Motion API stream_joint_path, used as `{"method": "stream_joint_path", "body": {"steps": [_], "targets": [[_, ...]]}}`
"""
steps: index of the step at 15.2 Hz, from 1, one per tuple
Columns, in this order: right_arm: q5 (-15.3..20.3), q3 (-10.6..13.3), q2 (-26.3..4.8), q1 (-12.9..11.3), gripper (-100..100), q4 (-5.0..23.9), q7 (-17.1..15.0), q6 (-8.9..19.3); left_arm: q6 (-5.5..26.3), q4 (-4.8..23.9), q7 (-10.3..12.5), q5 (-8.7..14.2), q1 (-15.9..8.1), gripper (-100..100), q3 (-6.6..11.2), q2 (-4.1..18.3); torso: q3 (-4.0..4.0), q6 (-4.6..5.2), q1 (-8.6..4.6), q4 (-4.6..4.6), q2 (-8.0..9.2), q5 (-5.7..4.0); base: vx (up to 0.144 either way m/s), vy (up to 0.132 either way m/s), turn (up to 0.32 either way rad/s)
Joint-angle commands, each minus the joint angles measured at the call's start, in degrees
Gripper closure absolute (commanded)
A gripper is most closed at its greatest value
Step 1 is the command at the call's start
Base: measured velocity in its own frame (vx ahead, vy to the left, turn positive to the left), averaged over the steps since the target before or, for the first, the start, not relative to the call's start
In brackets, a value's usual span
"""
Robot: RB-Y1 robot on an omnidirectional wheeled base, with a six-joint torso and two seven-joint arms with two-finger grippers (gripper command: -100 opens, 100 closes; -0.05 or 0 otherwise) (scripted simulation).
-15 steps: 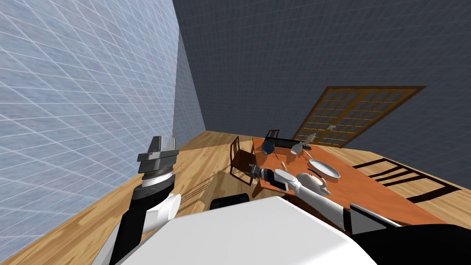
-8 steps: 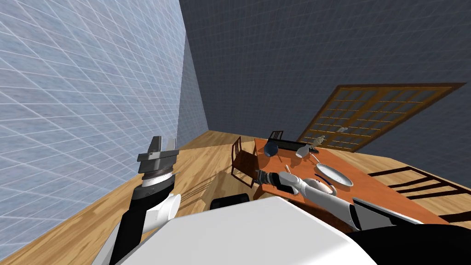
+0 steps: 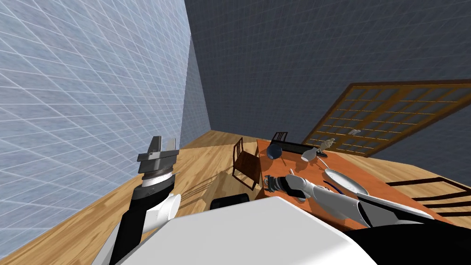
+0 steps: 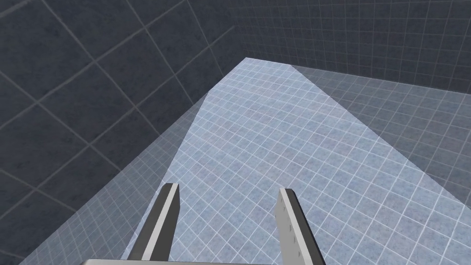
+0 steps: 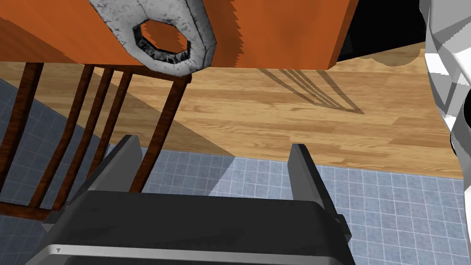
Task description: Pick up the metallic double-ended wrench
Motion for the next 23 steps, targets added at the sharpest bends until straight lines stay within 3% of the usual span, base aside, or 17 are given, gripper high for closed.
{"method": "stream_joint_path", "body": {"steps": [1, 2, 4, 9, 11, 12, 19, 20, 21, 23], "targets": [[1.2, 2.2, -0.8, -0.4, -100, 1.9, 0.2, 0.4, 0.0, 0.0, 0.0, 0.0, 0.0, 0, 0.00, 0.0, 0.00, 0.00, 0.00, 0.00, 0.00, 0.00, 0.042, -0.005, 0.082], [2.6, 4.0, -2.2, -0.7, -100, 3.7, 0.5, 0.8, 0.0, 0.0, 0.0, 0.0, 0.0, 0, 0.00, 0.0, -0.01, 0.00, 0.00, -0.01, -0.01, -0.02, 0.052, -0.009, 0.103], [2.6, 4.7, -2.2, -0.7, -100, 3.9, 0.5, 0.8, 0.0, 0.0, 0.0, 0.0, 0.0, 0, 0.00, 0.0, -0.04, 0.01, -0.03, -0.02, -0.06, -0.01, 0.045, -0.012, 0.057], [6.2, 10.8, -5.4, -1.4, -100, 9.0, 1.2, 1.8, 0.0, 0.0, 0.0, 0.0, 0.0, 0, 0.00, 0.0, -0.03, 0.00, -0.01, -0.01, -0.04, -0.01, 0.046, -0.009, 0.074], [6.2, 11.5, -5.4, -1.4, -100, 9.0, 1.2, 1.8, 0.0, 0.0, 0.0, 0.0, 0.0, 0, 0.00, 0.0, -0.04, 0.01, -0.01, -0.02, -0.07, -0.02, 0.044, -0.007, 0.048], [7.1, 13.4, -6.2, -1.5, -100, 10.3, 1.5, 2.1, 0.0, 0.0, 0.0, 0.0, 0.0, 0, 0.00, 0.0, -0.03, 0.02, 0.01, -0.01, -0.04, -0.02, 0.036, 0.000, 0.032], [9.3, 18.1, -7.7, -1.7, -100, 13.7, 2.0, 2.8, 0.0, 0.0, 0.0, 0.0, 0.0, 0, 0.00, 0.0, -0.02, 0.01, 0.03, -0.01, -0.03, -0.01, 0.042, -0.003, 0.047], [8.7, 17.0, -7.6, -1.6, -100, 13.1, 2.2, 2.5, 0.0, 0.0, 0.0, 0.0, 0.0, 0, 0.00, 0.0, -0.02, 0.01, 0.04, -0.01, -0.04, 0.00, 0.029, -0.003, 0.013], [9.7, 14.4, -5.9, 0.5, -100, 15.6, 4.8, 1.0, 0.0, 0.0, 0.0, 0.0, 0.0, 0, 0.00, 0.0, -0.01, 0.01, 0.04, 0.00, -0.01, -0.01, 0.016, 0.009, 0.096], [9.7, 12.6, -5.9, 0.5, -100, 15.6, 4.8, 1.0, 0.0, 0.0, 0.0, 0.0, 0.0, 0, 0.00, 0.0, 0.03, -0.02, 0.10, 0.01, 0.06, -0.01, 0.009, 0.014, 0.085]]}}
